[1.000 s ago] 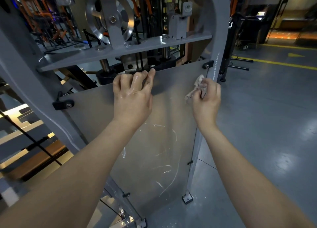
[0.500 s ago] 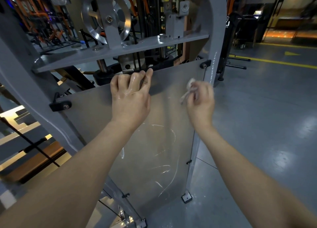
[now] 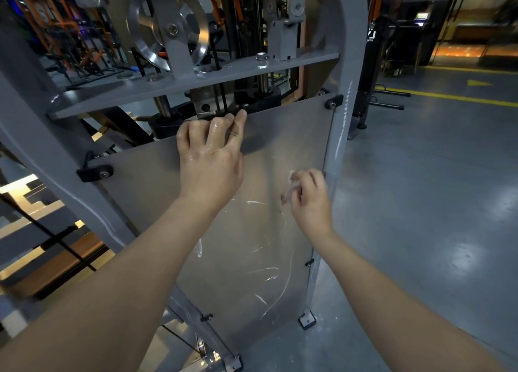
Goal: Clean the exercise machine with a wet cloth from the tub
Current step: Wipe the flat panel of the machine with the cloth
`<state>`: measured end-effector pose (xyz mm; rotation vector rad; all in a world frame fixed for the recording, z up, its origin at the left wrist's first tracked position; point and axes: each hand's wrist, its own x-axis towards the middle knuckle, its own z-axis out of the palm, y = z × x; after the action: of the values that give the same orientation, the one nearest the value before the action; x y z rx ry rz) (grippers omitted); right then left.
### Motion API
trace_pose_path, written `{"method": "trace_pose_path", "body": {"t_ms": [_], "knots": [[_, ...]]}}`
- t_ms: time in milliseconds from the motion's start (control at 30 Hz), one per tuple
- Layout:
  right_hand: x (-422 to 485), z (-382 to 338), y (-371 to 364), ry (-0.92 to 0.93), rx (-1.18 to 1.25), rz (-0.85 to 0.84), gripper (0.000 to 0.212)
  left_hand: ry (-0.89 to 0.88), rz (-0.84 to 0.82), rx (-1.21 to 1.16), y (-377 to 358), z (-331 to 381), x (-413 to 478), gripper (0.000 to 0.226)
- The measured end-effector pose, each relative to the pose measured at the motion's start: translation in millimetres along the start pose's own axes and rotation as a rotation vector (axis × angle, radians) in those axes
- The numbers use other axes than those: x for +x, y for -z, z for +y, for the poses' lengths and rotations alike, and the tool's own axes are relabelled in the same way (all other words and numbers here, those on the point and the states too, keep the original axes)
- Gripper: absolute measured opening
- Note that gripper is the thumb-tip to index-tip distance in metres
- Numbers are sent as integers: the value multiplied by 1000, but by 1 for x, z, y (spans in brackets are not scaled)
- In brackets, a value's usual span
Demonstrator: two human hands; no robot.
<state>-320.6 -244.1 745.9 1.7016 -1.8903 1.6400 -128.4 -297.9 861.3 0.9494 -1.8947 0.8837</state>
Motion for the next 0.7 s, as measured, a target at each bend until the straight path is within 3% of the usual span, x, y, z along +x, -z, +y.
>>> {"method": "trace_pose_path", "body": {"t_ms": [100, 233, 433, 600, 700], "knots": [[5, 9, 12, -75, 19, -75, 20, 1, -23, -11, 1, 0, 0, 55], [22, -2, 16, -277, 141, 172, 22, 8, -14, -10, 1, 1, 0, 54], [3, -4, 8, -133, 99, -60, 23, 0, -10, -11, 0, 0, 0, 54], [44, -18, 25, -255, 173, 244, 25, -1, 3, 0, -1, 1, -1, 54], [26, -27, 8, -92, 138, 139, 28, -2, -3, 3, 0, 1, 1, 55]]}}
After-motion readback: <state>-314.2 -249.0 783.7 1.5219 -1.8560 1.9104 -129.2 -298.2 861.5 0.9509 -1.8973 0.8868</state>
